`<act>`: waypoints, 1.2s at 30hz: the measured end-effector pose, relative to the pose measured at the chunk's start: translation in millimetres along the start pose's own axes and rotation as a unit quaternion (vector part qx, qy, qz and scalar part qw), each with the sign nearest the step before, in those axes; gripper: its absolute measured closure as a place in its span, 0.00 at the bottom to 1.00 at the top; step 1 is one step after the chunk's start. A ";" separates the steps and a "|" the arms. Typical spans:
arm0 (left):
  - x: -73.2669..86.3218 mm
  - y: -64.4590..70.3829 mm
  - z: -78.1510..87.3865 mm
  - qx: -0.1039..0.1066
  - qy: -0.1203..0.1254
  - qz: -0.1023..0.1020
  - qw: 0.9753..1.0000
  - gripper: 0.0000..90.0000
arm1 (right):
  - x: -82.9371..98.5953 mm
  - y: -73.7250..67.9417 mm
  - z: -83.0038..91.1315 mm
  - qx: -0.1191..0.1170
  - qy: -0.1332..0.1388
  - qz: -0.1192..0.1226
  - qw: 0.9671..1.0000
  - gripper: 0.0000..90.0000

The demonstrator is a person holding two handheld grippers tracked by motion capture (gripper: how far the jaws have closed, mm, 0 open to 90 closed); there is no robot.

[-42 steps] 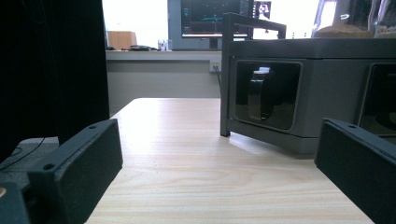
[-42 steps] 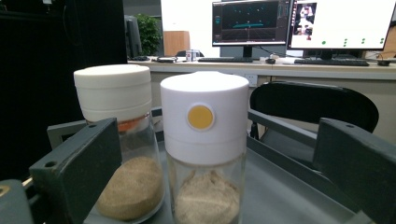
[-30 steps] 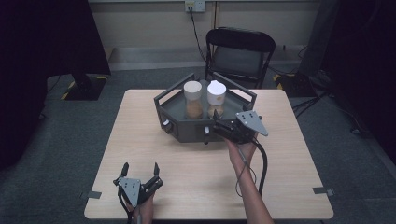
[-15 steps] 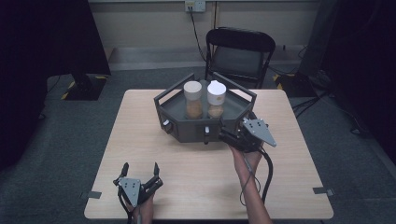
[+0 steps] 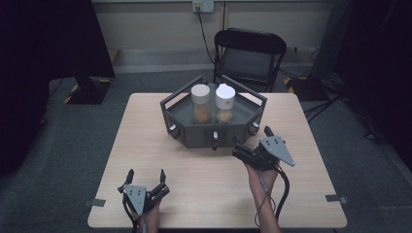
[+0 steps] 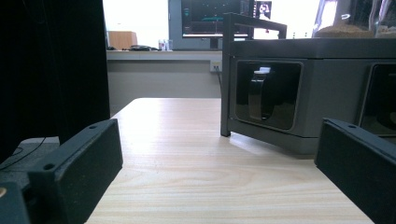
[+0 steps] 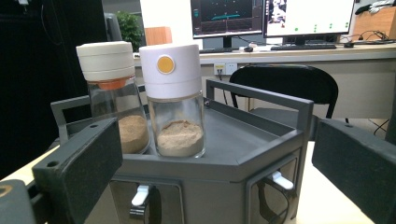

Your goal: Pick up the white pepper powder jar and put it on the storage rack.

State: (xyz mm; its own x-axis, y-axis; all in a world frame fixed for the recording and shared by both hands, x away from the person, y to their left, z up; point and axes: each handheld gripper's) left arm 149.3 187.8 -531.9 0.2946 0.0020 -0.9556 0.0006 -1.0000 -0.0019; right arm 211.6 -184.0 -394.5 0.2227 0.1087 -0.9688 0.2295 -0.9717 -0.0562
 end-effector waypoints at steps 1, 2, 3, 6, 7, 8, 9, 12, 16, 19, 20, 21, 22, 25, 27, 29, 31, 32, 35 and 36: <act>0.0 0.0 0.0 0.000 0.000 0.000 1.000 0.00 | 1.5 -0.1 2.8 0.003 0.003 -0.001 1.000 0.01; 0.0 0.0 0.0 0.000 0.000 0.000 1.000 0.00 | 2.7 0.4 5.1 0.004 0.004 -0.001 1.000 0.01; 0.0 0.0 0.0 0.000 0.000 0.000 1.000 0.00 | 3.4 0.5 7.4 0.005 0.003 0.000 1.000 0.01; -0.1 0.1 0.0 0.000 0.000 0.000 1.000 0.00 | 5.8 1.8 13.4 0.008 0.003 0.001 1.000 0.01; 0.0 0.1 0.0 0.000 0.000 0.000 1.000 0.00 | 7.3 2.3 15.2 0.009 0.005 0.000 1.000 0.01; 0.0 0.1 0.0 0.000 0.000 0.000 1.000 0.00 | 7.9 2.5 16.7 0.010 0.005 -0.001 1.000 0.01; 0.0 0.1 0.0 0.000 0.000 0.000 1.000 0.00 | 8.9 2.4 18.0 0.012 0.004 0.001 1.000 0.01; 0.0 0.2 0.0 0.000 0.000 0.000 1.000 0.00 | 13.1 1.6 23.2 0.017 0.000 0.003 1.000 0.00; 0.0 0.1 0.0 0.000 0.000 0.000 1.000 0.00 | 19.2 2.4 29.8 0.025 0.001 0.003 1.000 0.00; 0.0 0.1 0.0 0.000 0.000 0.000 1.000 0.00 | 23.1 3.2 35.7 0.032 0.003 0.007 0.999 0.00; 0.0 0.1 0.0 0.000 0.000 0.000 1.000 0.00 | 24.7 3.5 38.0 0.033 0.006 0.006 0.999 0.00; 0.0 0.1 0.0 0.000 0.000 0.000 1.000 0.00 | 26.3 3.4 40.1 0.035 0.008 0.007 0.999 0.00; 0.0 0.1 0.0 0.000 0.000 0.000 1.000 0.00 | 28.4 3.9 42.2 0.035 0.012 0.007 0.999 0.00; -0.1 0.1 0.0 0.000 0.000 0.000 1.000 0.00 | 36.0 4.2 48.8 0.031 0.019 0.013 0.999 0.00; -0.1 0.2 0.0 0.000 0.000 0.000 1.000 0.00 | 40.1 4.2 51.9 0.029 0.017 0.015 0.999 0.00; 0.0 0.2 0.0 -0.001 0.000 0.000 1.000 0.00 | 44.7 4.4 55.0 0.030 0.016 0.014 0.999 0.00; 0.0 0.2 0.0 -0.001 0.000 0.000 1.000 0.00 | 48.7 4.1 57.6 0.032 0.016 0.017 0.999 0.00; 0.0 0.2 0.0 -0.001 0.000 0.000 1.000 0.00 | 50.3 3.8 58.6 0.033 0.016 0.019 0.999 0.00; 0.1 0.3 0.1 -0.001 0.000 0.000 1.000 0.00 | 56.9 3.8 63.1 0.036 0.024 0.024 0.999 0.00; 0.1 0.3 0.1 -0.001 0.000 0.000 1.000 0.00 | 58.9 3.6 64.4 0.037 0.024 0.027 0.999 0.00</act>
State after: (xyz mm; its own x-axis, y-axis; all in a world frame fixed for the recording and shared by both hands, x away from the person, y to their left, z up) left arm 149.2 187.5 -532.0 0.2952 0.0021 -0.9554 0.0020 -1.0000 -0.0016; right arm 164.6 -194.6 -467.2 0.2792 0.0641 -0.9581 0.1464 -0.9889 -0.0235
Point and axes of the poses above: each handheld gripper's, and its own axes: z roughly backward along the jaws, x roughly out of its underside, y roughly to its right, and after that the axes turned 14 degrees about y, right-handed
